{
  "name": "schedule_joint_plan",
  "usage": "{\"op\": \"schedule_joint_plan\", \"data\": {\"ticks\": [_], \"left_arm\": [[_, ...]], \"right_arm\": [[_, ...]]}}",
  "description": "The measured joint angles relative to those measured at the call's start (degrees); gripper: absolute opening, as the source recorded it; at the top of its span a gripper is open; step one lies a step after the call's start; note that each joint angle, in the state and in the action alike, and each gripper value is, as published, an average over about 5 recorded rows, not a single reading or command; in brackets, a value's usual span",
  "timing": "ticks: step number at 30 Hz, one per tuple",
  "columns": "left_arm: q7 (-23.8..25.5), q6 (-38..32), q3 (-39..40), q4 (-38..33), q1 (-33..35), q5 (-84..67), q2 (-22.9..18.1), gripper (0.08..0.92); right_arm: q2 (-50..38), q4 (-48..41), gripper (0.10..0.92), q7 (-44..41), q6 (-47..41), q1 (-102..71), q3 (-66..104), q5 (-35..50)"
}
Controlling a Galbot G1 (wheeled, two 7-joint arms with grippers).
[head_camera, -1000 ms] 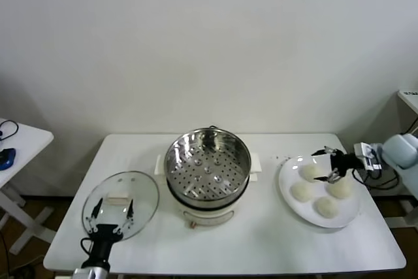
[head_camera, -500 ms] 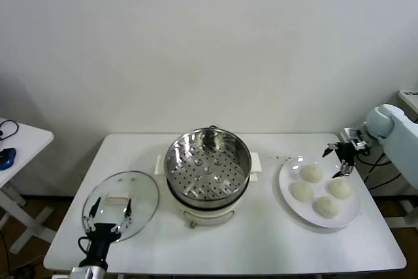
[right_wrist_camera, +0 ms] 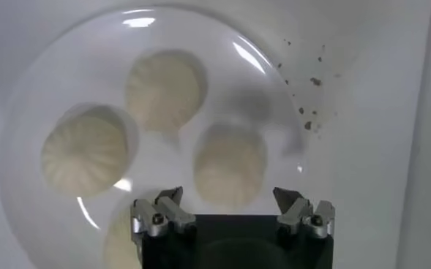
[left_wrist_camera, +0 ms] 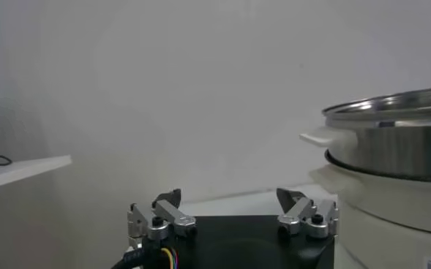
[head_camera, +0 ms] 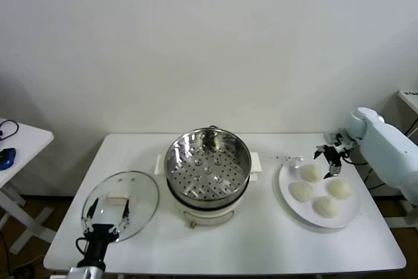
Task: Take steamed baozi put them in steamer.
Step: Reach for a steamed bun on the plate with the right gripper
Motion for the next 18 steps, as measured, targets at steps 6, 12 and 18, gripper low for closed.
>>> {"op": "schedule_joint_plan", "data": {"ticks": [6, 12, 18], "left_arm": [[0.02, 0.03, -0.01, 0.36, -0.23, 0.12, 0.05, 0.823], [0.02, 0.07, 0.0, 0.51, -0.32, 0.19, 0.1, 0.823], [0.02, 0.09, -0.02, 0.53, -0.29, 0.23, 0.14, 0.823]], "right_arm": [[1.52, -1.72, 0.823, 0.46, 0.64, -0.7, 1.76, -2.38], [2.51, -2.77, 0.823, 0.65, 0.9, -1.3, 3.18, -4.08], [3.23, -3.43, 0.782, 0.8, 1.05, -1.59, 4.32, -5.18]]}}
